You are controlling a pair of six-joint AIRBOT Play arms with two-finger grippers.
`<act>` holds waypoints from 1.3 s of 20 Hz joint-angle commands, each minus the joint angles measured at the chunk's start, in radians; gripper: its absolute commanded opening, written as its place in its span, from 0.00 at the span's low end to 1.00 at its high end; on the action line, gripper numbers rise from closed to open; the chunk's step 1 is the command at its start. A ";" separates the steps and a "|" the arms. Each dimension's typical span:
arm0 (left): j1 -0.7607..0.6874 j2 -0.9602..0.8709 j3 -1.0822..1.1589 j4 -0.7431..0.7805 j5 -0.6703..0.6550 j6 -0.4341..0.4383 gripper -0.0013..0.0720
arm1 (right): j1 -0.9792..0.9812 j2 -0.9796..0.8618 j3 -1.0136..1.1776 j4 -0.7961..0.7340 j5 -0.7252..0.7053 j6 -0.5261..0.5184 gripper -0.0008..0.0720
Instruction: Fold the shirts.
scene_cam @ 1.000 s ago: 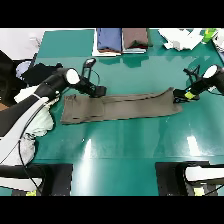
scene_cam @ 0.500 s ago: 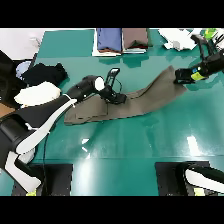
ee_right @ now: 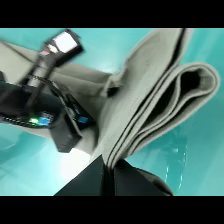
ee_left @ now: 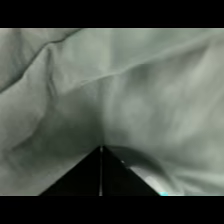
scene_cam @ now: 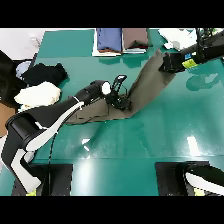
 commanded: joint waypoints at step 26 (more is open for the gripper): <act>0.531 0.738 0.001 0.472 -0.378 0.000 0.05 | 0.439 -0.400 0.048 -0.023 -0.370 0.060 0.48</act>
